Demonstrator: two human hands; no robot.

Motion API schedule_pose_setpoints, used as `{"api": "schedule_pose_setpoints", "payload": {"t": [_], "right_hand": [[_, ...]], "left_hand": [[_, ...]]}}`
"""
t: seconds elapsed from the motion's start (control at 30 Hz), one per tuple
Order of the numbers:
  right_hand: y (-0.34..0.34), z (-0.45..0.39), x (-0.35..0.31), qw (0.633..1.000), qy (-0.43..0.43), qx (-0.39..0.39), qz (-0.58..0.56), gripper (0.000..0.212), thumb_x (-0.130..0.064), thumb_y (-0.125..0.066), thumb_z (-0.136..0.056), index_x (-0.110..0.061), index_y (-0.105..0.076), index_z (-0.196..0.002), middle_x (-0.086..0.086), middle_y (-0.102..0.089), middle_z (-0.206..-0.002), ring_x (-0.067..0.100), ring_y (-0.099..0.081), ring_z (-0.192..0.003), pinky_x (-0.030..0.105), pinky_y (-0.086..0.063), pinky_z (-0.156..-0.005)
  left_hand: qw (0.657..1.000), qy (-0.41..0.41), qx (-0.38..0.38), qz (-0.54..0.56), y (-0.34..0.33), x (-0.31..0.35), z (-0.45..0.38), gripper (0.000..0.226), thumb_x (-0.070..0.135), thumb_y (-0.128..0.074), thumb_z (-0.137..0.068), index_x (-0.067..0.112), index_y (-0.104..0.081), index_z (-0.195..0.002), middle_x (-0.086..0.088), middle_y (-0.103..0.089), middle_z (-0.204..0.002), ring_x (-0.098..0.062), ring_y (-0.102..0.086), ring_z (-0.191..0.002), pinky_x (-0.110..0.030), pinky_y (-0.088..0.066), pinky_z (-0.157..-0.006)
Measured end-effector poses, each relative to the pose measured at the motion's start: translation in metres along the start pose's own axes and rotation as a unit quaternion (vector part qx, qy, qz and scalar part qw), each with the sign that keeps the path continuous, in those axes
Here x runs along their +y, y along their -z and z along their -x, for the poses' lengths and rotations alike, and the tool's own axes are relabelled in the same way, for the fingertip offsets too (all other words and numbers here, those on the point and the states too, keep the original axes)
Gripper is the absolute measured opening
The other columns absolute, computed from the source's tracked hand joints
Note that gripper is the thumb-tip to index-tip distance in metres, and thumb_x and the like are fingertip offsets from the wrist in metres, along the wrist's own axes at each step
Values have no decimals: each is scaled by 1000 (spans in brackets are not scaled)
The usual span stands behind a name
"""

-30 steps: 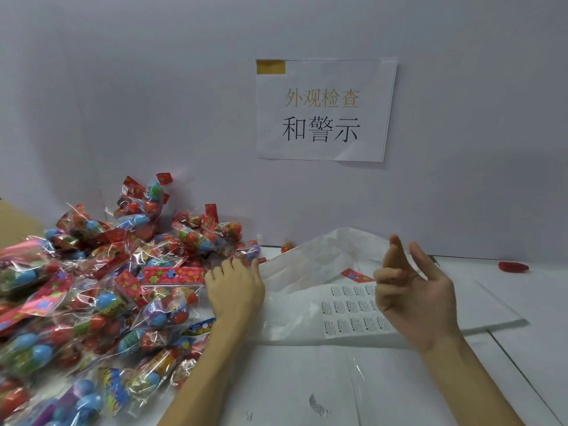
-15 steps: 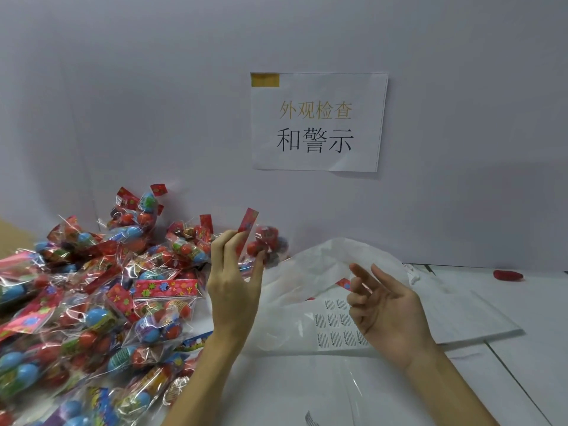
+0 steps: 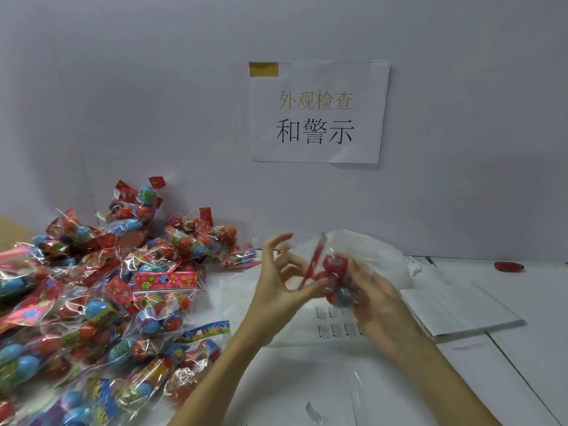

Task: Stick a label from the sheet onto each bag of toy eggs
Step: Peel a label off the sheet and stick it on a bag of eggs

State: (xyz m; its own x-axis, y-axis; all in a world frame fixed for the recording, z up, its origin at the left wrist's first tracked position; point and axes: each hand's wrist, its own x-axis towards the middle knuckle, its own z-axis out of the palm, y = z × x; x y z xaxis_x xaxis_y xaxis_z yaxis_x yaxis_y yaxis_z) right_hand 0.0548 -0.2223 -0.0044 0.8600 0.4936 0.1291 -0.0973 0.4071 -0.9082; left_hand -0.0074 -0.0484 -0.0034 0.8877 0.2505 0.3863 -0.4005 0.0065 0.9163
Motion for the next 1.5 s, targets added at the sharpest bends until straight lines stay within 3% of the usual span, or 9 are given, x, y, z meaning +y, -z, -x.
{"api": "schedule_pose_setpoints", "payload": {"t": [0.17,0.37,0.6,0.7,0.83,1.0,1.23,1.33,1.5], "right_hand": [[7,3,-6,986,14,61,152,37,-44,-73,-87,-20,-79,-114,17,-77,-111,41,-77,-89,41,-62,-63],[6,1,-2,983,-41,18,178,50,-57,-40,-103,-28,-80,-117,5,-78,-117,28,-76,-107,47,-60,-93],[4,0,-3,993,-55,13,106,48,-56,-55,-98,-20,-79,-120,12,-76,-122,28,-74,-112,45,-56,-99],[4,2,-2,993,-45,16,108,49,-48,-70,-87,-11,-78,-119,22,-74,-121,32,-71,-107,41,-55,-98],[2,6,-2,981,29,-4,191,29,-38,-68,-94,-33,-78,-121,-5,-74,-128,10,-64,-128,21,-50,-104],[4,6,-2,965,72,-50,249,30,-37,-68,-93,-39,-77,-121,-25,-47,-156,-9,-36,-146,32,-37,-116],[5,4,1,981,88,-110,137,71,-3,-48,-77,-26,-64,-143,-14,-47,-159,0,-31,-152,30,-33,-119],[5,1,0,995,57,-11,78,64,-24,-71,-92,-33,-50,-152,-13,-53,-154,3,-49,-143,31,-42,-114],[2,2,3,997,-14,35,69,39,-39,-68,-93,-13,-78,-120,16,-76,-119,28,-76,-102,30,-62,-81]], "left_hand": [[991,72,-56,-94,-7,-10,4,38,53,-77,-88,33,-67,-119,3,-74,-107,-24,-74,-98,-40,-65,-79],[987,55,58,-136,-7,-12,3,38,45,-55,-103,12,-73,-94,-7,-75,-82,-26,-77,-75,-48,-65,-71],[984,1,104,-144,-13,-16,3,32,38,-51,-106,18,-71,-94,13,-67,-76,-10,-66,-77,-37,-59,-68],[981,-4,137,-139,-10,-19,1,36,39,-52,-107,14,-68,-87,4,-64,-72,-22,-65,-71,-55,-57,-68],[981,23,158,-110,-8,-16,0,39,59,-53,-99,25,-71,-100,-3,-72,-93,-25,-73,-89,-47,-65,-70],[965,236,76,81,-1,-5,-4,89,88,-34,-81,15,-62,-125,-19,-73,-116,-37,-75,-93,-42,-63,-63],[955,232,35,180,7,5,-7,22,13,-68,-97,8,-70,-119,-20,-75,-117,-26,-76,-95,-32,-63,-72],[962,222,18,158,6,7,-7,23,8,-65,-98,13,-71,-120,-8,-78,-117,-24,-76,-102,-31,-62,-80],[968,209,15,140,1,6,-5,23,17,-68,-98,11,-75,-119,-11,-78,-114,-30,-77,-101,-31,-61,-74]]}}
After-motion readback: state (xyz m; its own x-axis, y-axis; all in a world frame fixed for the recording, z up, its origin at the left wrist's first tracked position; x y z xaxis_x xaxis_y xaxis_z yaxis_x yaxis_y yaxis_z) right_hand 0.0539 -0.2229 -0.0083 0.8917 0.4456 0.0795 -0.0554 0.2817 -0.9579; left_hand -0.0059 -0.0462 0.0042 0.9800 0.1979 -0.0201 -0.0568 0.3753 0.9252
